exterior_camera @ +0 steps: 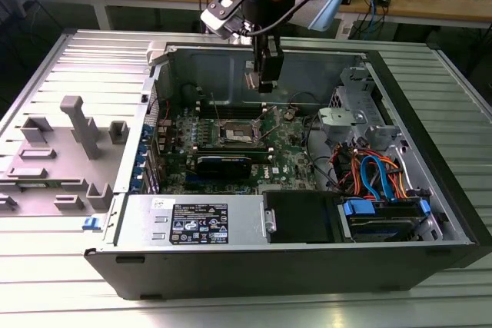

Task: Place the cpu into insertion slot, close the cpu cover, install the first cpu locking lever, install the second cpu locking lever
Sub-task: 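Place the cpu into insertion slot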

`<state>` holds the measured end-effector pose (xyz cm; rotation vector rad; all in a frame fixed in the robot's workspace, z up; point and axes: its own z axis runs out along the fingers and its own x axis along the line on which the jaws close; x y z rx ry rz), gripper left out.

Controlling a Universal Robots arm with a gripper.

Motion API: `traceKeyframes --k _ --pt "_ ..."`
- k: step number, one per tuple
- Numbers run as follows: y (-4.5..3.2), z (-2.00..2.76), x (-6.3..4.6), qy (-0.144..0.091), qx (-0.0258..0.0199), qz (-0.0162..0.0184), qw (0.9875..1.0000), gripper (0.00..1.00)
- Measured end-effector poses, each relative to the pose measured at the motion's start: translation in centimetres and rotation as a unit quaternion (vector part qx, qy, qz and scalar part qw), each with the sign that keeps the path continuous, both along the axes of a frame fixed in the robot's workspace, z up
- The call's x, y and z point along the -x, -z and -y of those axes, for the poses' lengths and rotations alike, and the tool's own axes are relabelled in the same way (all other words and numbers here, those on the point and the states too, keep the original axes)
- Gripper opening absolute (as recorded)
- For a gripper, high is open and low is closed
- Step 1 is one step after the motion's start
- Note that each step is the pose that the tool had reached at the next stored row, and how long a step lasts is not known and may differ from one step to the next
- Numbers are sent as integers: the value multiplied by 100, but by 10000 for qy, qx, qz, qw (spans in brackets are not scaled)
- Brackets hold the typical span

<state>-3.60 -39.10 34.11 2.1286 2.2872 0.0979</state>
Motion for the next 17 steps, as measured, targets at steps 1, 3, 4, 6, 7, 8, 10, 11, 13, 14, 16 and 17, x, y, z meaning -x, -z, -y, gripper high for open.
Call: traceKeyframes --k 1,3,4,6,7,8,10,11,13,14,16,17 --pt "1 0 0 3 0 0 10000 54" --pt "1 0 0 4 0 0 10000 54" --pt "1 0 0 4 0 0 10000 54" --pt "1 0 0 4 0 0 10000 54" --pt "1 0 0 5 0 0 10000 54" --pt "1 0 0 5 0 0 10000 54" --pt "1 0 1 30 0 0 10000 54" --pt "6 -1 2 107 -1 1 9999 54" --pt "18 0 2 340 -1 -2 9994 54" --pt "26 0 2 406 -1 -6 9992 54" --pt "48 0 6 440 0 -6 9990 54" --pt "55 4 16 442 1 -6 9990 54"
